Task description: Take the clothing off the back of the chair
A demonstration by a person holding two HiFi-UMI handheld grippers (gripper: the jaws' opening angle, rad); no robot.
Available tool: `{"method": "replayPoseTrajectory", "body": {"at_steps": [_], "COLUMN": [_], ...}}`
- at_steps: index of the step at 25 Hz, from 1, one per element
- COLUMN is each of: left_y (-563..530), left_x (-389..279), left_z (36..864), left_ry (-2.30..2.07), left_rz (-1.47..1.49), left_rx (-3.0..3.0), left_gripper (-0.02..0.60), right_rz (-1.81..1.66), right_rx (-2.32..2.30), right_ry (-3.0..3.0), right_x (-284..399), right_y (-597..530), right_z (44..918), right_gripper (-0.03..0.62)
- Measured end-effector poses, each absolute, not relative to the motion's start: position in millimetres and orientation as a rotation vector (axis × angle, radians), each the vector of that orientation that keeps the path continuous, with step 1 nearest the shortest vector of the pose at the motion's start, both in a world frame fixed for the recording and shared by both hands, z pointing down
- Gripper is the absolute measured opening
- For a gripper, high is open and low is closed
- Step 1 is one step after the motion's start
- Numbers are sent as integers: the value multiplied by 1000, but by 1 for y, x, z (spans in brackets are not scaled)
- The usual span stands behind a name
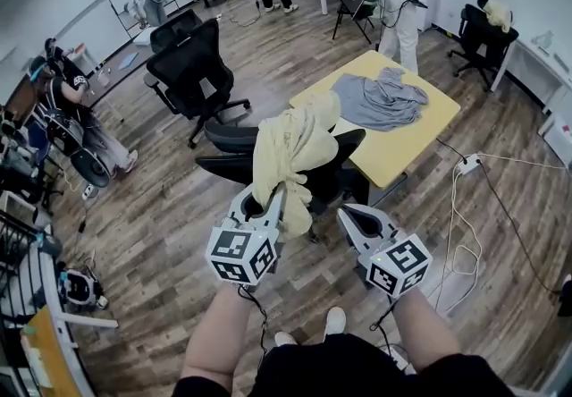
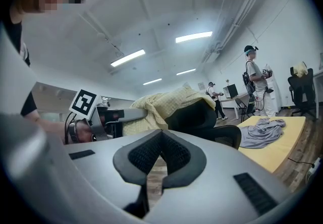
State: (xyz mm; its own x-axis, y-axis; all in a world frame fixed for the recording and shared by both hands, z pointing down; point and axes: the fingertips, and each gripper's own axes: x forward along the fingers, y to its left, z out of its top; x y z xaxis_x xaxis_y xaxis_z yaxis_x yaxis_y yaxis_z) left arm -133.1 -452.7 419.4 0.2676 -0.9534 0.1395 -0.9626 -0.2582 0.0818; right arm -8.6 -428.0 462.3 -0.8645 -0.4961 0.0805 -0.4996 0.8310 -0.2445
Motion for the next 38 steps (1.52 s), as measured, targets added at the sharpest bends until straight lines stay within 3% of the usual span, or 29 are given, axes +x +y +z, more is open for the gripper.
{"method": "replayPoseTrajectory", "body": {"at_steps": [11, 28, 38], "left_y": [-369, -197, -125], "left_x": [-182, -360, -392], "left_z": [387, 392, 420], "left_ry": [-1799, -1842, -1820], "left_rz": [-78, -132, -122], "left_rx": [2402, 2373, 2333], "left_gripper": [87, 88, 88], "right_rz": [416, 335, 337], "right_rx": [849, 959, 1016], "right_ry": [-2998, -2984, -2937], "right_x": [-49, -184, -190], "right_y": [-390, -243, -169], "right_z": [455, 435, 450], "right_gripper": [13, 13, 14]}}
